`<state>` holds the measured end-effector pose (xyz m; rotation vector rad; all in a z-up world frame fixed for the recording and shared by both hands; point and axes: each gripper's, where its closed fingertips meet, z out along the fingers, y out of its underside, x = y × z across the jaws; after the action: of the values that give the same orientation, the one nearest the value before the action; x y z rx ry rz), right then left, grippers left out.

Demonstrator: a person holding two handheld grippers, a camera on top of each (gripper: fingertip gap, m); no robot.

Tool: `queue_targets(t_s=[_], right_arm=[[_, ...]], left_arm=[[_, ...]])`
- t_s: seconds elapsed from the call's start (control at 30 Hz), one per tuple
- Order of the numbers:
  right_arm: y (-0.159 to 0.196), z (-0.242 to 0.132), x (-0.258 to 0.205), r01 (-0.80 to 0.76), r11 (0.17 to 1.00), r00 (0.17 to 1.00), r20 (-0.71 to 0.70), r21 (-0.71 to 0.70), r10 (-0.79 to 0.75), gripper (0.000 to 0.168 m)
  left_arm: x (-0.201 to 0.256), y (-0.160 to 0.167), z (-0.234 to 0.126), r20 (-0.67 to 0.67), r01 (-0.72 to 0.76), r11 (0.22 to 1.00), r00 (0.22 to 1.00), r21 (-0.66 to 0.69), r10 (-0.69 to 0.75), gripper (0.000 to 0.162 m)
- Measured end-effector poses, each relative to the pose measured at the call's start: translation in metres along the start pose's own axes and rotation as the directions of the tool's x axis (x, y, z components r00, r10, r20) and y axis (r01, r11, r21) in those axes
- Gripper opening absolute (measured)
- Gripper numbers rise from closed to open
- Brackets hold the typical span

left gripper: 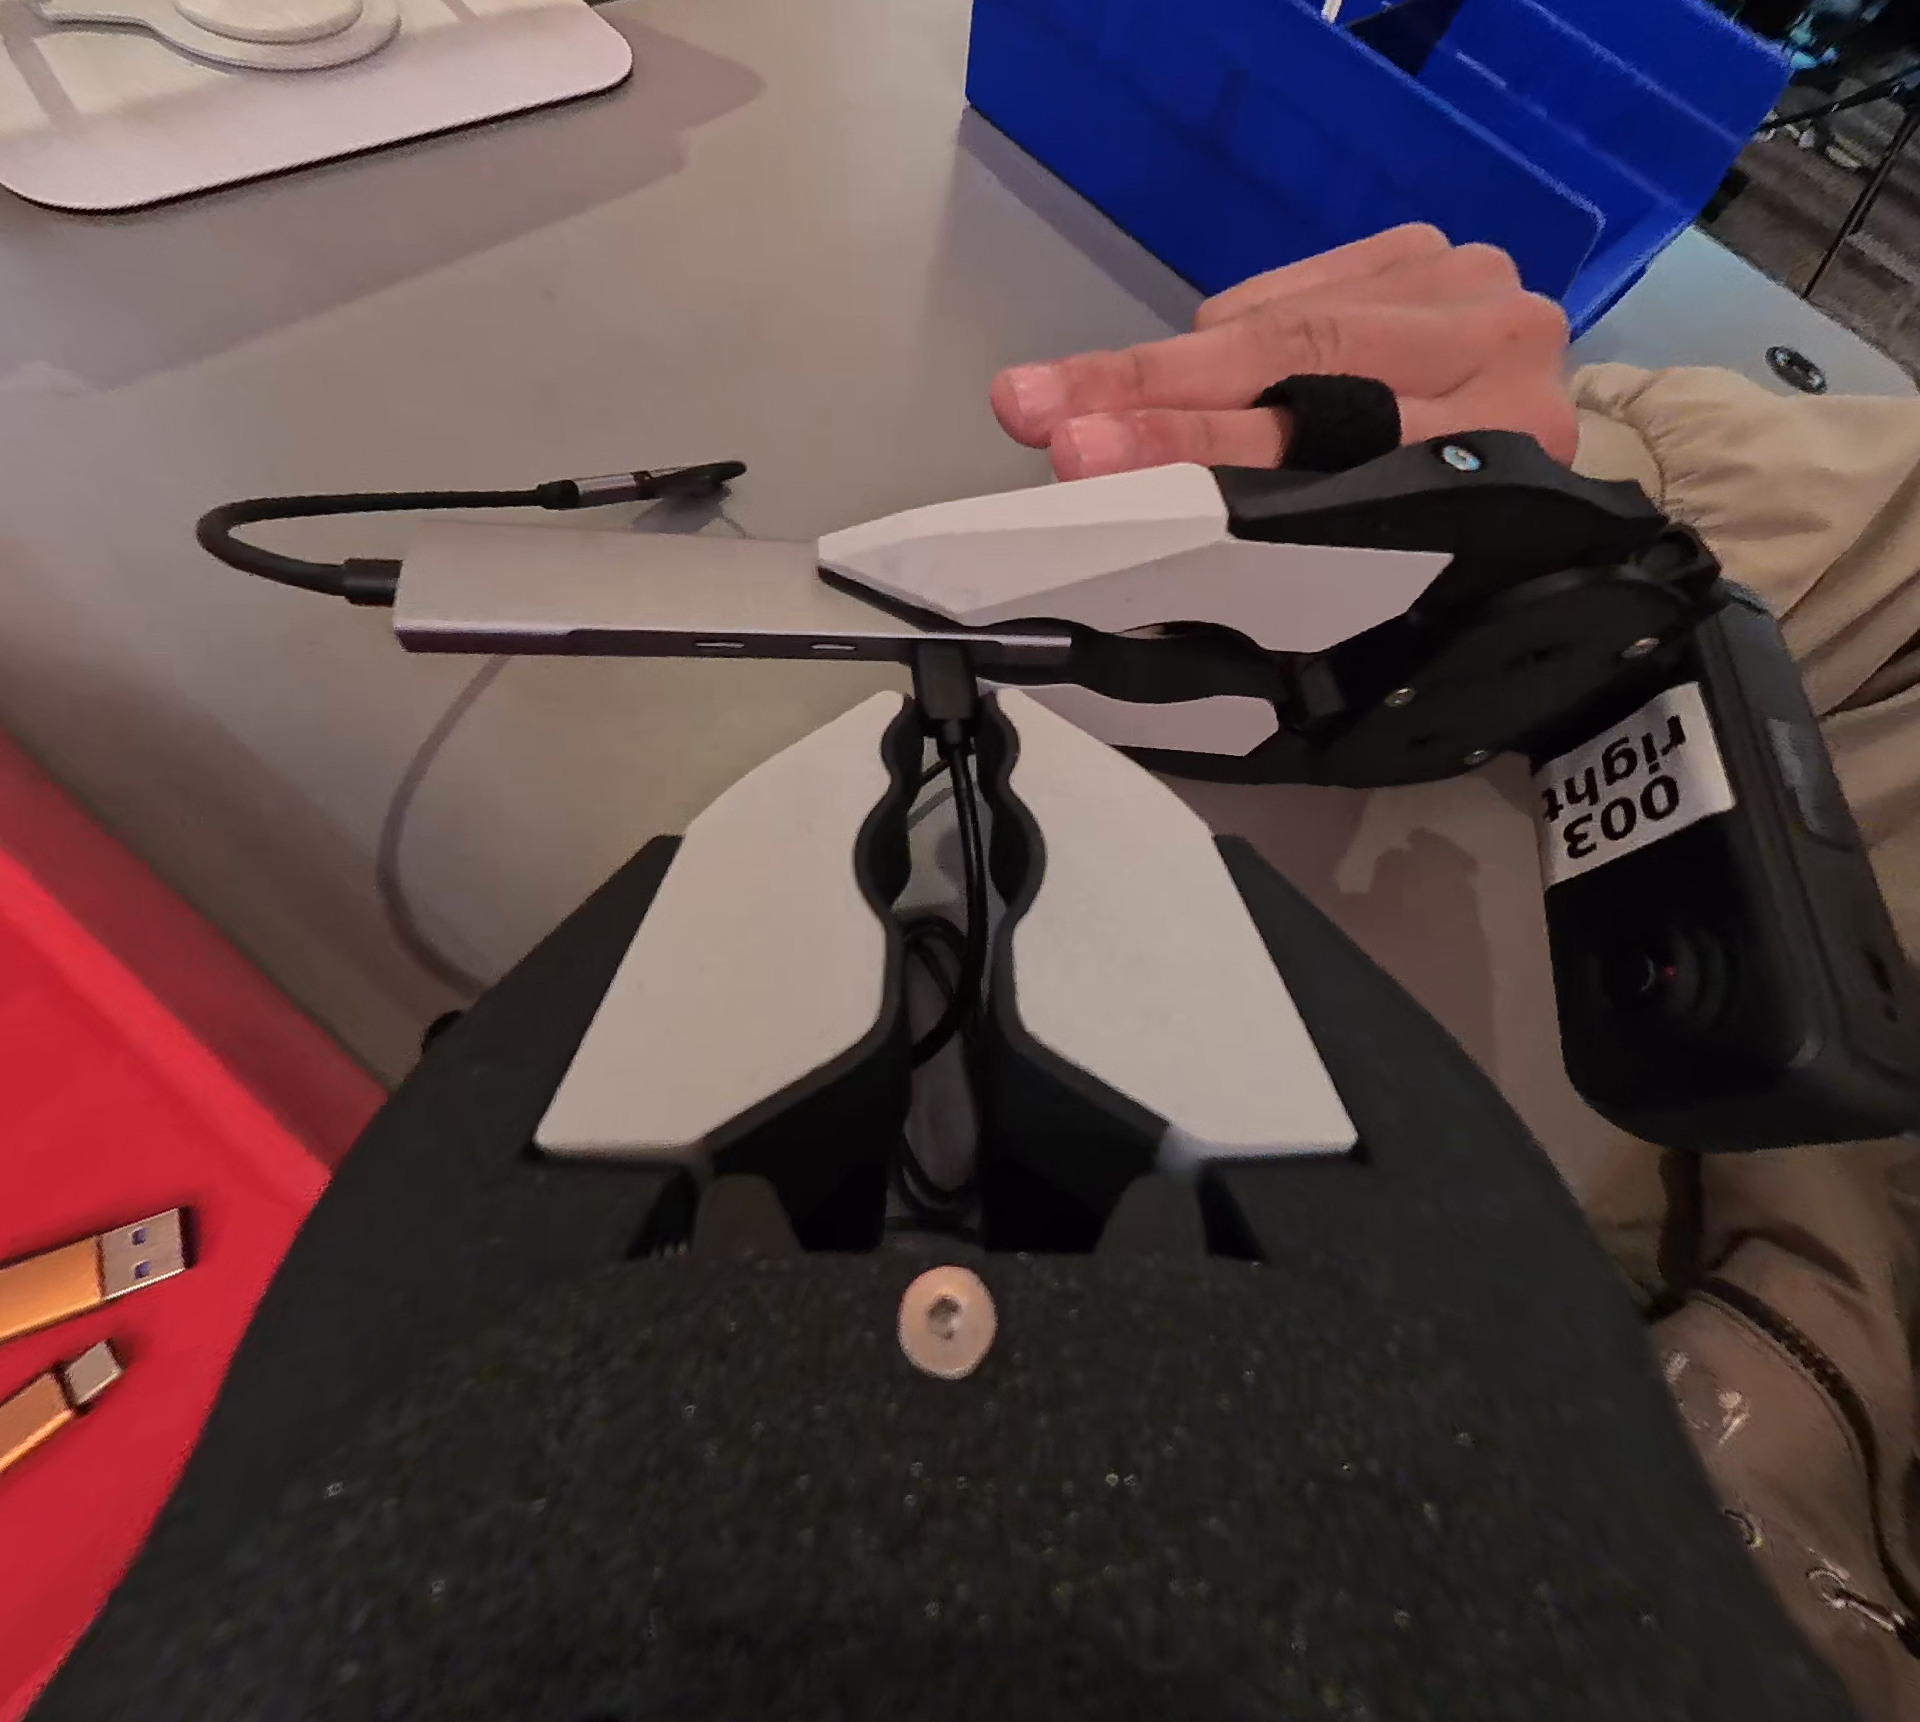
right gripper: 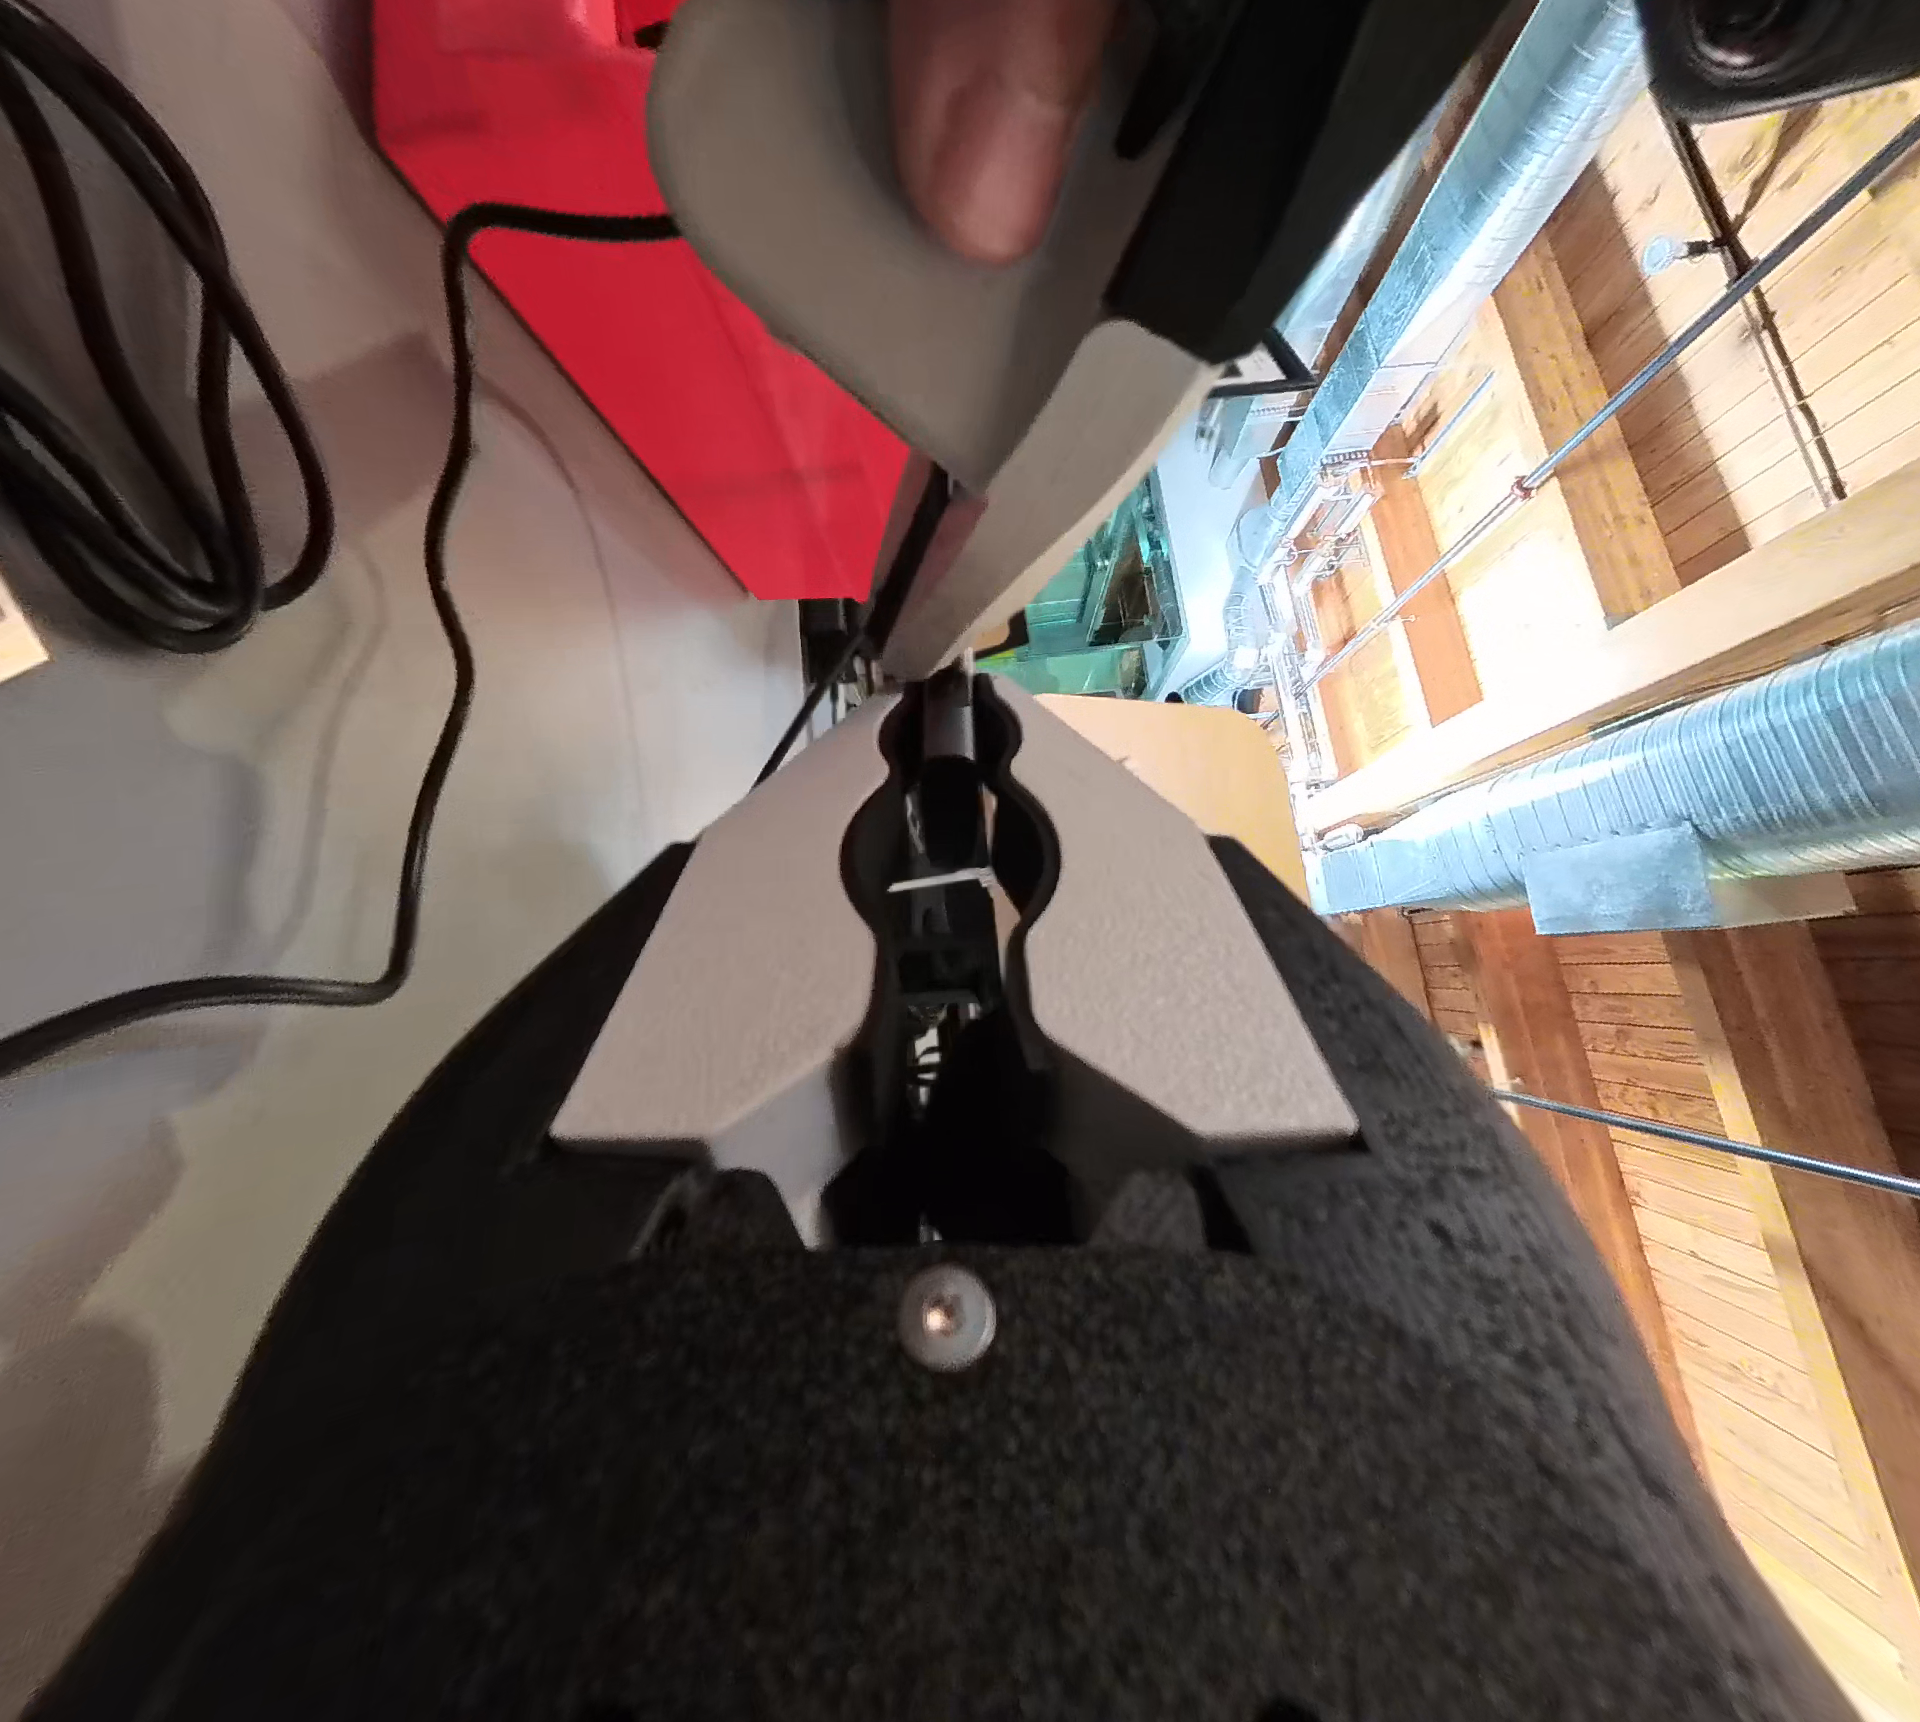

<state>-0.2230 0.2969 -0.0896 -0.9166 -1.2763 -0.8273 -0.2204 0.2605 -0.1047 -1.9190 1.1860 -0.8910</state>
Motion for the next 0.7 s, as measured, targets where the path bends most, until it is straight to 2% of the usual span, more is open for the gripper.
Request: queue_targets(t_s=[0.03,0.13,0.2,0.37,0.5,0.6,0.7], right_arm=[[0.001,0.000,0.001,-0.014,1.000,1.000,0.002,-0.001,0.014,0.006],[0.002,0.002,0.001,-0.037,0.999,0.999,-0.006,-0.006,0.037,0.006],[0.002,0.004,-0.004,-0.109,0.994,0.994,0.030,-0.014,0.109,0.007],[0.002,0.000,0.004,-0.217,0.975,0.976,0.038,0.048,0.216,0.009],[0.003,0.002,0.000,-0.215,0.976,0.976,0.039,0.043,0.213,0.015],[0.002,0.002,-0.004,-0.185,0.982,0.982,0.047,0.038,0.183,0.008],[0.006,0.003,-0.003,-0.181,0.983,0.983,0.047,0.037,0.179,0.008]], left_arm=[[0.000,-0.002,0.000,0.001,0.010,1.000,1.000,0.015,-0.010,0.009],[-0.002,-0.003,0.001,0.037,-0.030,0.999,0.999,0.025,0.029,0.010],[-0.004,-0.002,0.002,0.060,-0.050,0.999,0.997,0.017,0.049,0.010],[0.004,-0.007,-0.002,0.001,0.019,0.999,1.000,0.040,-0.019,0.010],[0.020,-0.006,0.001,-0.025,-0.010,1.000,1.000,0.015,0.010,0.010],[0.020,-0.003,0.008,0.016,-0.044,0.999,0.999,0.001,0.044,0.010],[0.019,-0.004,0.010,0.017,-0.013,1.000,1.000,0.022,0.012,0.010]])
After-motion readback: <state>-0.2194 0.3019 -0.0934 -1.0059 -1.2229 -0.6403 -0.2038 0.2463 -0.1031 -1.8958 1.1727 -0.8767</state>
